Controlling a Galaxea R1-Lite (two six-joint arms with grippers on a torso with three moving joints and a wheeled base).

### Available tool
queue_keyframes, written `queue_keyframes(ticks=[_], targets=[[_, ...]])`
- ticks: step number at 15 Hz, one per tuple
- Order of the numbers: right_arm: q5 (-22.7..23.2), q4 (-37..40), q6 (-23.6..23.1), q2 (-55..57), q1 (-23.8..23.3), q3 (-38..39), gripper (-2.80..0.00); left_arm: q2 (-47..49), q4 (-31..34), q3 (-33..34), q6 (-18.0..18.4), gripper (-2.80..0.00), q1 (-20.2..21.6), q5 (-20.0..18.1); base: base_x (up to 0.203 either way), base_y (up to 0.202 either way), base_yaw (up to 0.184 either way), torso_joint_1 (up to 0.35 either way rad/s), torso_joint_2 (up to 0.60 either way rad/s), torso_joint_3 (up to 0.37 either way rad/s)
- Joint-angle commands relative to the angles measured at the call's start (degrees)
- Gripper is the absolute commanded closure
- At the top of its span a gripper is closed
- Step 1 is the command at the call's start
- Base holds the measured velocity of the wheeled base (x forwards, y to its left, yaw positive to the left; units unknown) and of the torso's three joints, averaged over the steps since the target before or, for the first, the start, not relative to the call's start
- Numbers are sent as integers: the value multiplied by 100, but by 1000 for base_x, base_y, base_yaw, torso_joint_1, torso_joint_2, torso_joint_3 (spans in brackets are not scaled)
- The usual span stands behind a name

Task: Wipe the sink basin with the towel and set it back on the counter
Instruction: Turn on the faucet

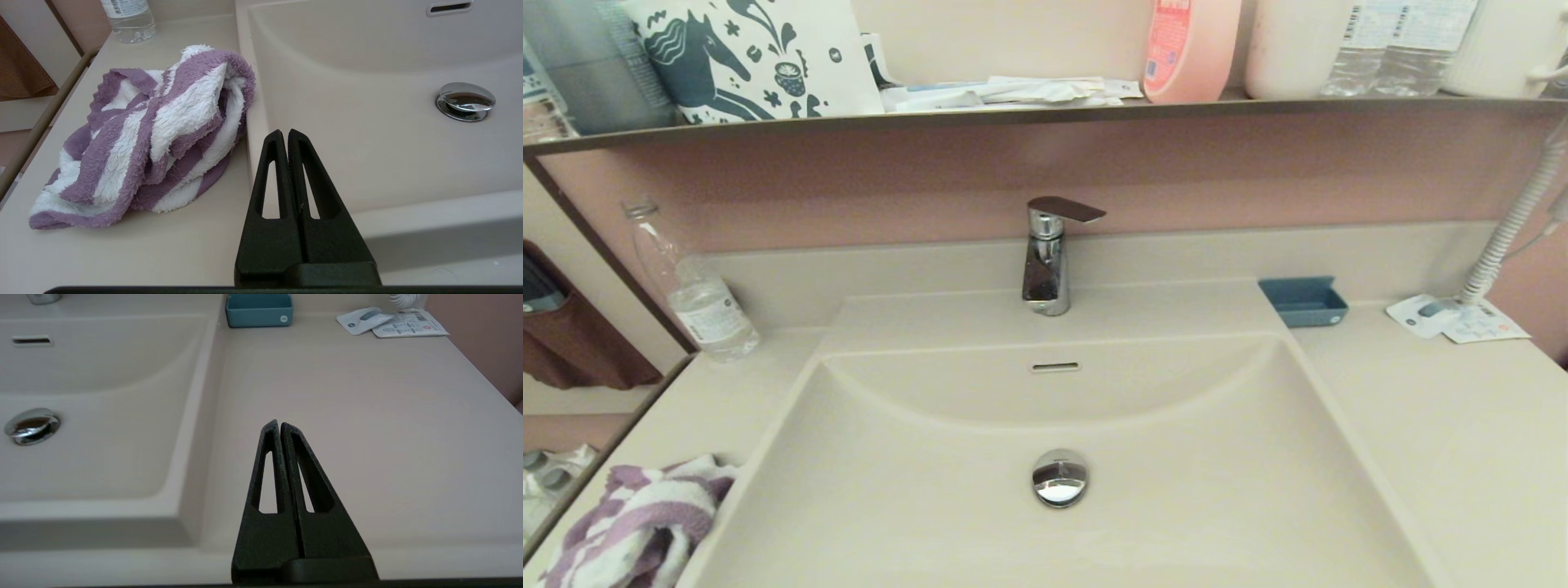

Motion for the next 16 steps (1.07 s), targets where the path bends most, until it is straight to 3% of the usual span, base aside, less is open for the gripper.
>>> queue_keyframes(ticks=[1, 7, 9, 12, 16], targets=[[120, -21, 60, 1110, 35, -547, 0, -2, 0, 0, 4, 0, 1, 0, 0, 0, 0, 0, 0, 0], [426, -920, 442, 4153, 234, -1896, 0, -2, 0, 0, 4, 0, 1, 0, 0, 0, 0, 0, 0, 0], [368, -1325, 500, 4972, 786, -2296, 0, -2, 0, 0, 3, 0, 1, 0, 0, 0, 0, 0, 0, 0], [-3, -1542, 721, 5864, 2050, -2892, 0, -2, 0, 0, -1, 0, 1, 0, 0, 0, 0, 0, 0, 0], [-335, -1918, 852, 7134, 2528, -3652, 0, -2, 0, 0, -4, 0, 1, 0, 0, 0, 0, 0, 0, 0]])
